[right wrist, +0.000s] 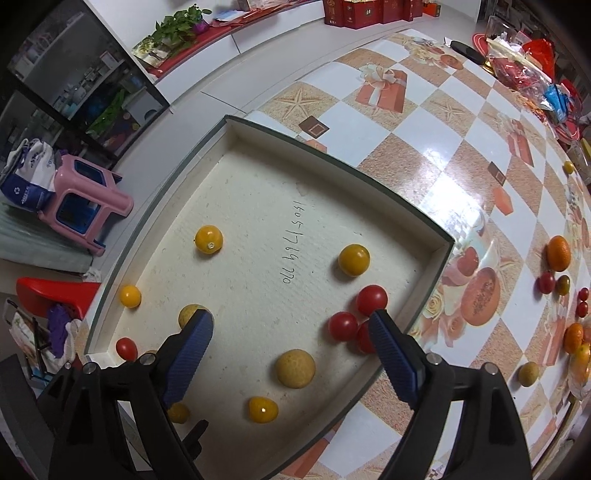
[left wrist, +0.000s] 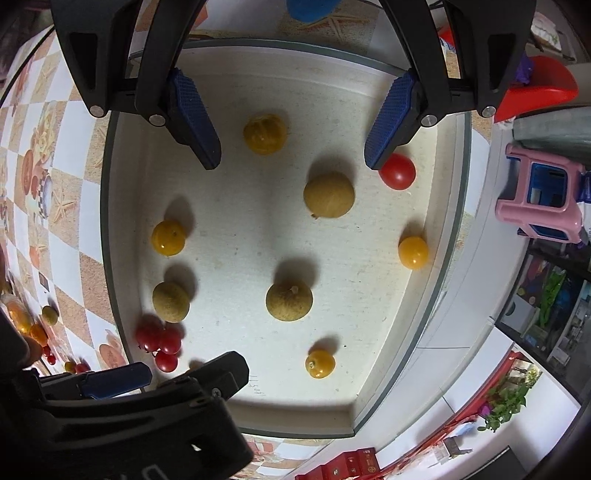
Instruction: Organize fruits
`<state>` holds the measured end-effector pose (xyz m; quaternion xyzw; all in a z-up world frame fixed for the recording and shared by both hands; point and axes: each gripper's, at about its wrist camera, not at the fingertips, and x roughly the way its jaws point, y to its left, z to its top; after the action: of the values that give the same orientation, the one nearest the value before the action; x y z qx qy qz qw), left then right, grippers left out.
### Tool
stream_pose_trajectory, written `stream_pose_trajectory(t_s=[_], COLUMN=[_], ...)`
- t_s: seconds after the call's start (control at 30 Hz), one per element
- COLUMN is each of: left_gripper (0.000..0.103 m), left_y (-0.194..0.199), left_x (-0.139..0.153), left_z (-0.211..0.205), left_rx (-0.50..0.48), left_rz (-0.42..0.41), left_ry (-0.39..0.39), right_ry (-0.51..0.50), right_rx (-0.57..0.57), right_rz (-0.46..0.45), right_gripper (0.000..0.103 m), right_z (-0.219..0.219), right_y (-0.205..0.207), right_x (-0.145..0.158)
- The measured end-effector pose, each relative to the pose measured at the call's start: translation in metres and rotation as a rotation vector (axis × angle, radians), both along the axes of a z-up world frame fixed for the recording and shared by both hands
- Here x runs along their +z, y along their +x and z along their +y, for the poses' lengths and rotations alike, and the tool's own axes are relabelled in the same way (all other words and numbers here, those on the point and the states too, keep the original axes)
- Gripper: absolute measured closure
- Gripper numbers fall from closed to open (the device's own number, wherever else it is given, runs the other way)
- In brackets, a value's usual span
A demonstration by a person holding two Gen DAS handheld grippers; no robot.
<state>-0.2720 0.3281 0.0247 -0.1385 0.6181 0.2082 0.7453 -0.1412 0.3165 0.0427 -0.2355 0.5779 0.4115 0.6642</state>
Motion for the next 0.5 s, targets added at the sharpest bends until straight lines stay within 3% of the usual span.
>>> stream_pose_trajectory(t_s=[0.03, 0.1, 0.33, 0.5], left_gripper=[0.018, 0.000, 0.001, 0.001], left_y=[0.000, 0.001, 0.002, 0.002], left_x=[0.000, -0.002, -0.002, 0.009], left_z=[0.000, 0.001, -0.004, -0.015], left_rx=[-0.001, -0.007, -0.032, -0.043], left_rz=[0.003, 0.011, 0.023, -0.008], left_ry=[-0.004, -0.006, 0.006, 0.064], right_ry=[-0.006, 0.007, -0.002, -0.021], right_rx=[0.001, -0.003, -0.005, 0.001], right_rz=[0.001, -0.008, -0.016, -0.040], right_gripper=[0.003, 0.000, 0.000, 0.000], right_z=[0.000, -0.003, -0.008, -0.010], right_y=[0.000, 0.001, 0.004, 0.002], right_x=[0.000, 0.003, 0.005, 0.006])
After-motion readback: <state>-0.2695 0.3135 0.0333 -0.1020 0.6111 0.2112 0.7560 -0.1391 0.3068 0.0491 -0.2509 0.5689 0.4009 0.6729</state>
